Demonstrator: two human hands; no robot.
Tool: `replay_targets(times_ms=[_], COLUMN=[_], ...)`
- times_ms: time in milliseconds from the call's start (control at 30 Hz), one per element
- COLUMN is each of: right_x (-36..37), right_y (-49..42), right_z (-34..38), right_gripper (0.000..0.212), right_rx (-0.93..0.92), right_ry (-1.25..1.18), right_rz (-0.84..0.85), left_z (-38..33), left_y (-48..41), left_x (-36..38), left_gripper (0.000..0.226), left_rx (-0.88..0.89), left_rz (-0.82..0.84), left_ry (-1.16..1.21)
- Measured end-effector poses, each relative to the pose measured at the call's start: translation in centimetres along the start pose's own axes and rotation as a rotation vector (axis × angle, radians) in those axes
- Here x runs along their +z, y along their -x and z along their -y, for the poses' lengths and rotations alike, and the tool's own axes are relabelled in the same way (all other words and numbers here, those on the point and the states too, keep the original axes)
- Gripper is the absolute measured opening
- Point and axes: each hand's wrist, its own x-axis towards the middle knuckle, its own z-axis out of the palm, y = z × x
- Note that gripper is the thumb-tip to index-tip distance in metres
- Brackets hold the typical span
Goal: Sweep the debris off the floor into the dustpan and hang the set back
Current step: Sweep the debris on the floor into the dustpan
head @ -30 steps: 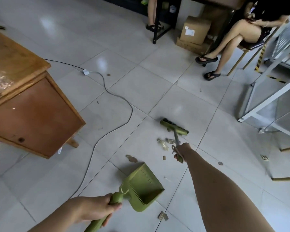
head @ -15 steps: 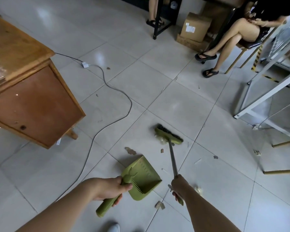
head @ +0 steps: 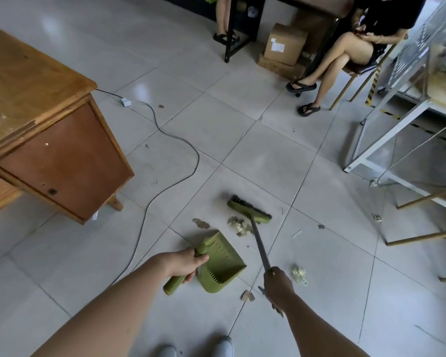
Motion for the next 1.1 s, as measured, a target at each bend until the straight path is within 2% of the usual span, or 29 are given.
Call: replay_targets(times_ms=[100, 233, 333, 433, 533, 600, 733, 867, 1000, 1100], right_x=[-0.1, -0.5, -0.5, 0.0, 1.1, 1.8, 2.4, 1.8, 0.9, -0.6], right_y=[0.7, 0.8, 0.7, 0.4, 0.0, -0.1, 0.0, -0.9, -2.7, -3.8], right_z=[2.7, 5.8, 7.1, 8.3, 8.5, 8.2, 6.3, 3.0, 0.5, -1.5], right_gripper=[0.032, 0.037, 0.039, 0.039, 0.034, 0.032, 0.028, 0.025, 0.027, 0.029], right_rx=[-0.071, -0.146, -0.211, -0.247, -0.342, -0.372, -0.314, -0.222, -0.147, -0.095], right_ry=[0.043, -0.015, 0.057, 0.168, 0.434, 0.520, 0.581, 0.574, 0.503, 0.336], right_rz=[-0.003, 0.027, 0.056, 0.095, 0.060, 0.057, 0.090, 0.033, -0.023, -0.094], left_z=[-0.1, 0.5, 1.0, 1.1, 1.4, 1.8, 2.3, 2.3, 1.9, 0.9], left_y=[0.3, 0.3, 0.2, 0.0, -0.2, -0.1, 0.4, 0.7, 0.8, 0.4], left_x=[-0.5, -0.7, -0.7, -0.6, -0.4, -0.3, -0.3, 0.0, -0.2, 0.2], left_gripper=[0.042, 0.045, 0.048, 0.045, 0.044, 0.045, 0.050, 0.050, 0.050, 0.042], left_rx=[-0.004, -0.015, -0.019, 0.003, 0.030, 0.040, 0.042, 0.046, 0.057, 0.062], left_rz=[-0.021, -0.037, -0.045, -0.041, -0.039, -0.032, -0.014, -0.020, -0.033, -0.035], left_ry=[-0.056, -0.069, -0.068, -0.030, -0.012, -0.005, -0.047, -0.046, -0.030, 0.020])
